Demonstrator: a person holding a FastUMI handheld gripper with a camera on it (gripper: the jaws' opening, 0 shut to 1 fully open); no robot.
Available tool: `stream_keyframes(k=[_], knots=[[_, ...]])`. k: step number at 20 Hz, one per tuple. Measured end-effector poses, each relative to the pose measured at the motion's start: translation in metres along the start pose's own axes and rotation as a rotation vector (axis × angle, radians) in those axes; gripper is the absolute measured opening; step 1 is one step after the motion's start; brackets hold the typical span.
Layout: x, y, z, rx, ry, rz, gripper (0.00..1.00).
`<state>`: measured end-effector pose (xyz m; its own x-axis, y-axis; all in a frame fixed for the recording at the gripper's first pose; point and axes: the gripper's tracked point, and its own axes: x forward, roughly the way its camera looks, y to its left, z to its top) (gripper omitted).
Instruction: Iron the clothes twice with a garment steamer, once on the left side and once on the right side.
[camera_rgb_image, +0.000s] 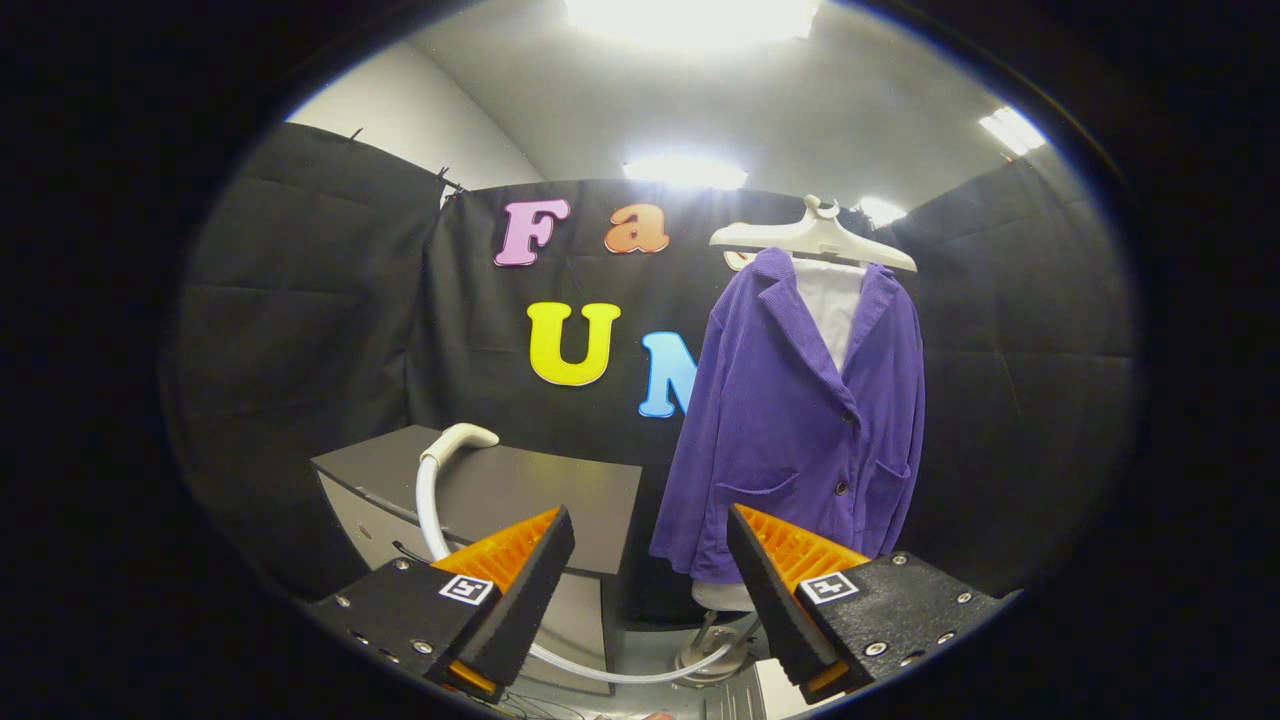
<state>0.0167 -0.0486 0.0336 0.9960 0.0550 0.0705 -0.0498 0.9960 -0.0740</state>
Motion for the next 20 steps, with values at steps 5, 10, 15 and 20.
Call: stream_keyframes(k=[5, 10, 15, 20], knots=[[-0.001, -0.004, 0.010, 0.016, -0.018, 0.038, 0.95], [-0.017, 0.013, 0.018, -0.001, -0.023, 0.102, 0.95], [-0.021, 0.037, 0.020, -0.056, 0.003, 0.136, 0.95], [0.006, 0.089, 0.038, -0.035, 0.006, 0.190, 0.95]])
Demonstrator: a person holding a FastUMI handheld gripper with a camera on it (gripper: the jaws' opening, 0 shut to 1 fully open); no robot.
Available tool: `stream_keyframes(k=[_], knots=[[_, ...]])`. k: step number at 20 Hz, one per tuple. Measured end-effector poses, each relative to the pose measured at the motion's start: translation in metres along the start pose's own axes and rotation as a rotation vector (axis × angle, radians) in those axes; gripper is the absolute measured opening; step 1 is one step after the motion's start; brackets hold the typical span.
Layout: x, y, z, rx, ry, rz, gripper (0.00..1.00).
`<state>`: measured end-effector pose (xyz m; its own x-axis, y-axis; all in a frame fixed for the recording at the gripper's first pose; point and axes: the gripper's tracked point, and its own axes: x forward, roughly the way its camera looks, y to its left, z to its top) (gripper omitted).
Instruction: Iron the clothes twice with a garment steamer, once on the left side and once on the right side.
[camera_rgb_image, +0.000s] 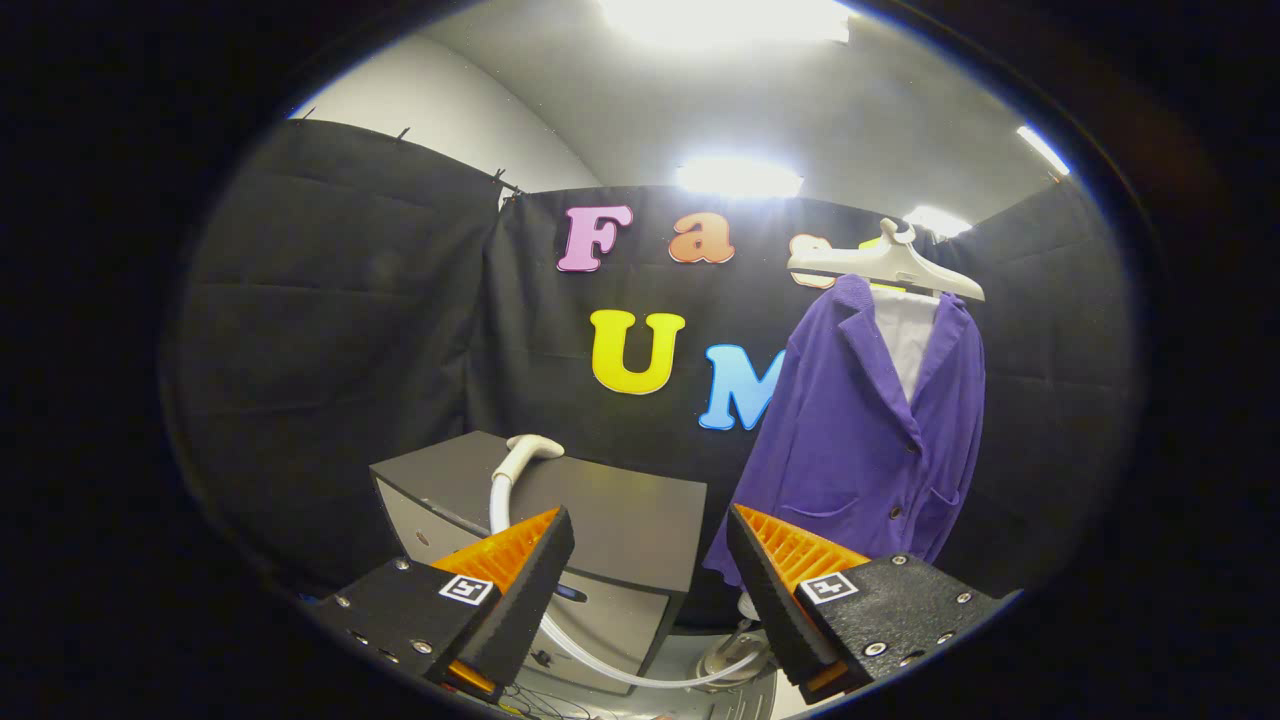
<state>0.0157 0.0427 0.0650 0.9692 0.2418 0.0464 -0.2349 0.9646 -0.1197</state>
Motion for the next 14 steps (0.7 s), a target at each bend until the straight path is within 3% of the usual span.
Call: stream_keyframes(k=[7, 14], knots=[[0.084, 0.079, 0.020, 0.006, 0.101, 0.103, 0.95], [0.179, 0.126, 0.024, 0.052, 0.221, 0.061, 0.95]])
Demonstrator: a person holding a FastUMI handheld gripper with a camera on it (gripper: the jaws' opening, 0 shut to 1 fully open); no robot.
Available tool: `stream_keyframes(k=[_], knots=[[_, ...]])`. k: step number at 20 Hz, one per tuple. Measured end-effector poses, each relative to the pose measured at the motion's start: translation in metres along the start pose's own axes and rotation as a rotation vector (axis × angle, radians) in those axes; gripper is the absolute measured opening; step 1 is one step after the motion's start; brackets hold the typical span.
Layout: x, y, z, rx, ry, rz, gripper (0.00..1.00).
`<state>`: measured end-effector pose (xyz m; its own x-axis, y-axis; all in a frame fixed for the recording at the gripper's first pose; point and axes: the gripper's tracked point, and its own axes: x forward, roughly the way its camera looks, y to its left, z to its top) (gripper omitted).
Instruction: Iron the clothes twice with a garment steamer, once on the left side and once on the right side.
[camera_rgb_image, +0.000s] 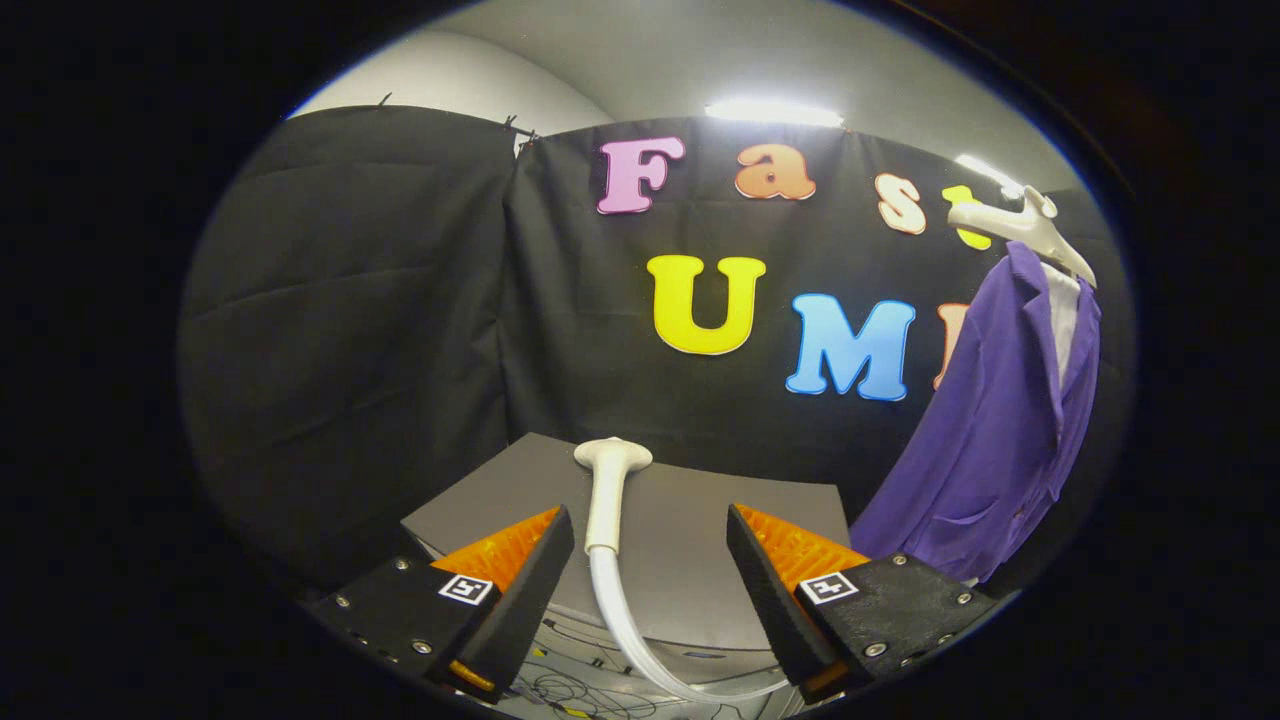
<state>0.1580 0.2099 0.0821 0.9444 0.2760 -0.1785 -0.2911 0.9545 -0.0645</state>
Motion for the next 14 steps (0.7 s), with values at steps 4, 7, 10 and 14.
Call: stream_keyframes(k=[4, 7, 10, 14], knots=[[0.084, 0.027, -0.018, 0.008, 0.170, 0.026, 0.95], [0.124, 0.030, -0.032, 0.020, 0.275, 0.005, 0.95], [0.148, 0.030, -0.051, 0.031, 0.366, -0.016, 0.95], [0.174, 0.022, -0.057, 0.107, 0.426, -0.038, 0.95]])
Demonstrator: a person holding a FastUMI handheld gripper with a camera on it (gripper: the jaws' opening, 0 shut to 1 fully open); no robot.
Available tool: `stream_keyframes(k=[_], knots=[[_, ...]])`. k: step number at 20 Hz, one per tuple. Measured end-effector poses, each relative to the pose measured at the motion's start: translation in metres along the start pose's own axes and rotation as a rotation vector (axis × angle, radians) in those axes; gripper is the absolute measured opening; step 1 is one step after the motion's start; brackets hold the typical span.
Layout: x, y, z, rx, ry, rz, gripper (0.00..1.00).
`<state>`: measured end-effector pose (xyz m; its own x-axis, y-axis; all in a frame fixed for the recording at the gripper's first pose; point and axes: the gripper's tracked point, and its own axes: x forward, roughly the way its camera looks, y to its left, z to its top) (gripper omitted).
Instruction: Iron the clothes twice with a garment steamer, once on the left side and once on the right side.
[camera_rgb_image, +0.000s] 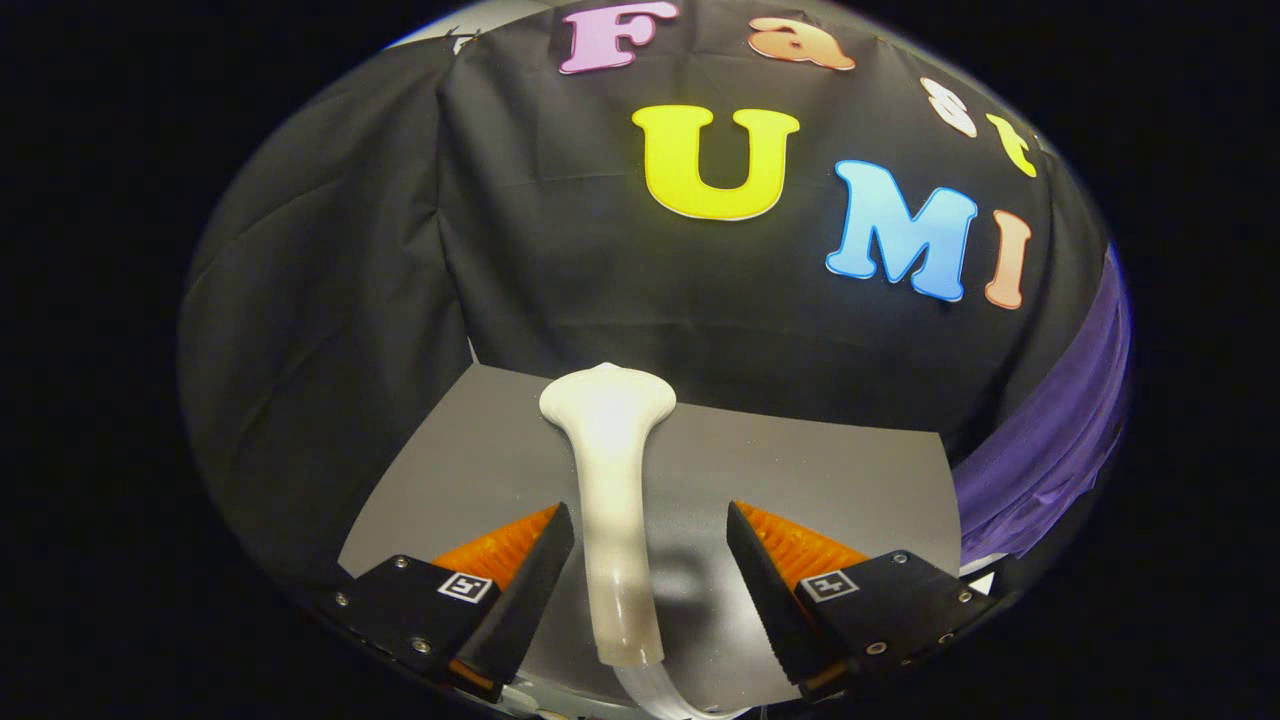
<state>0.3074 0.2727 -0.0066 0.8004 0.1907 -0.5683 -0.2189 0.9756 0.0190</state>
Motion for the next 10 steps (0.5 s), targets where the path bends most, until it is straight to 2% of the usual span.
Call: stream_keyframes(k=[5, 10], knots=[[0.028, 0.005, -0.001, 0.087, 0.075, 0.035, 0.95], [0.049, 0.008, -0.021, 0.054, 0.168, 0.015, 0.95]])
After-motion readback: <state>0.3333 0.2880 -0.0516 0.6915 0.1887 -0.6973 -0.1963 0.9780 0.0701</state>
